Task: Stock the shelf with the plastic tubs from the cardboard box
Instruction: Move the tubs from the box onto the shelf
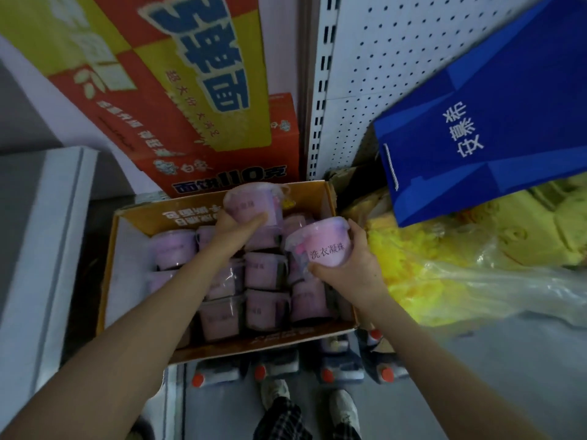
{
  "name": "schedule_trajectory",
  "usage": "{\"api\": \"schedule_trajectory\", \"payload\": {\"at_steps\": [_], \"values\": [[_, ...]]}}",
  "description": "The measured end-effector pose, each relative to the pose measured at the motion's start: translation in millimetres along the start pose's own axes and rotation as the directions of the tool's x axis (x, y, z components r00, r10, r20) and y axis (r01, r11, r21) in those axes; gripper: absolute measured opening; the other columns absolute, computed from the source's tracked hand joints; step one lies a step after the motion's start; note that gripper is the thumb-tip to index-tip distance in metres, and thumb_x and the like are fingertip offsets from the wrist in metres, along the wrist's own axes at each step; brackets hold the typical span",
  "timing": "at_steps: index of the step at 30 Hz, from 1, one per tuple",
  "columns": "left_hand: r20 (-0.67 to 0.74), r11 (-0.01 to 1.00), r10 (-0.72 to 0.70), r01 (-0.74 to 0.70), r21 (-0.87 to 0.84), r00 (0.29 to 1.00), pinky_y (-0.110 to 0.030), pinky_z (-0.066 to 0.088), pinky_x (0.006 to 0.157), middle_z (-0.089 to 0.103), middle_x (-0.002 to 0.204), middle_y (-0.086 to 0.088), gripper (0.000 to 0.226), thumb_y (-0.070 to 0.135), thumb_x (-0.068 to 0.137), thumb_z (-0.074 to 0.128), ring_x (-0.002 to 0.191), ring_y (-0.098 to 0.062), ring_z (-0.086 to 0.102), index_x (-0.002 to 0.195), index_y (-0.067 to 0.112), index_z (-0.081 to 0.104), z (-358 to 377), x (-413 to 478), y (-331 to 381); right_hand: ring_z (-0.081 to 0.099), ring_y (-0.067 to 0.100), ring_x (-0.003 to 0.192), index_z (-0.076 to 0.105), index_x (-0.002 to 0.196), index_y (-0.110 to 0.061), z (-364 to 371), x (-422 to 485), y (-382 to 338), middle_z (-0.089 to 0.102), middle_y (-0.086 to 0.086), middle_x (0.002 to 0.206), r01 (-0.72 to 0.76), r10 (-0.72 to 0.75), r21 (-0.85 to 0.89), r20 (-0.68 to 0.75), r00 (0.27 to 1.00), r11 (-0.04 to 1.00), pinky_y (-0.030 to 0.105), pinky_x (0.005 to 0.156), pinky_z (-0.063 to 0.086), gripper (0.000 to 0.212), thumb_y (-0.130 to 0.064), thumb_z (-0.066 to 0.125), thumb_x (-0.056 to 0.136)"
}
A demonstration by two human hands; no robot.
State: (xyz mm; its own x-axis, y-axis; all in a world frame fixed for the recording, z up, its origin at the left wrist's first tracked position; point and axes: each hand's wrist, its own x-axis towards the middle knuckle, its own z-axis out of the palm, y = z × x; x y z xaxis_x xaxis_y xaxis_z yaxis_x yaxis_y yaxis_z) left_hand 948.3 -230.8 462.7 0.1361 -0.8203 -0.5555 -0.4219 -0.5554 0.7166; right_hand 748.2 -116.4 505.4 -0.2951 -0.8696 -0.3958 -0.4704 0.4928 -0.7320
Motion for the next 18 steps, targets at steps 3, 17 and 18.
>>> {"api": "schedule_trajectory", "payload": {"at_steps": [3, 17, 18], "values": [[-0.026, 0.999, 0.020, -0.021, -0.036, 0.999, -0.044, 0.043, 0.102, 0.045, 0.141, -0.010, 0.110, 0.061, 0.060, 0.073, 0.124, -0.027, 0.049, 0.145, 0.010, 0.025, -31, -45, 5, 0.049, 0.026, 0.121, 0.019, 0.144, -0.025, -17, -15, -14, 0.048, 0.004, 0.136, 0.050, -0.050, 0.004, 0.020, 0.999, 0.999, 0.026, 0.083, 0.040, 0.102, -0.037, 0.081, 0.064], [-0.565, 0.932, -0.026, -0.185, -0.313, 0.825, -0.029, 0.050, 0.066, 0.065, 0.106, -0.001, 0.075, 0.050, 0.063, 0.081, 0.088, -0.013, 0.064, 0.122, 0.017, 0.049, -166, -291, -41, 0.045, 0.020, 0.123, 0.024, 0.143, -0.025, -22, -147, -124, 0.043, -0.004, 0.135, 0.356, -0.402, 0.200, 0.281, 0.872, 0.913, 0.028, 0.088, 0.039, 0.099, -0.042, 0.081, 0.064], [-0.583, 0.934, -0.020, -0.194, -0.301, 0.812, -0.028, 0.049, 0.064, 0.065, 0.106, -0.001, 0.081, 0.055, 0.060, 0.081, 0.089, -0.013, 0.064, 0.124, 0.017, 0.049, -177, -310, -46, 0.046, 0.018, 0.120, 0.025, 0.143, -0.025, -16, -158, -132, 0.045, -0.005, 0.132, 0.382, -0.432, 0.215, 0.290, 0.854, 0.899, 0.025, 0.086, 0.039, 0.099, -0.039, 0.082, 0.064]]}}
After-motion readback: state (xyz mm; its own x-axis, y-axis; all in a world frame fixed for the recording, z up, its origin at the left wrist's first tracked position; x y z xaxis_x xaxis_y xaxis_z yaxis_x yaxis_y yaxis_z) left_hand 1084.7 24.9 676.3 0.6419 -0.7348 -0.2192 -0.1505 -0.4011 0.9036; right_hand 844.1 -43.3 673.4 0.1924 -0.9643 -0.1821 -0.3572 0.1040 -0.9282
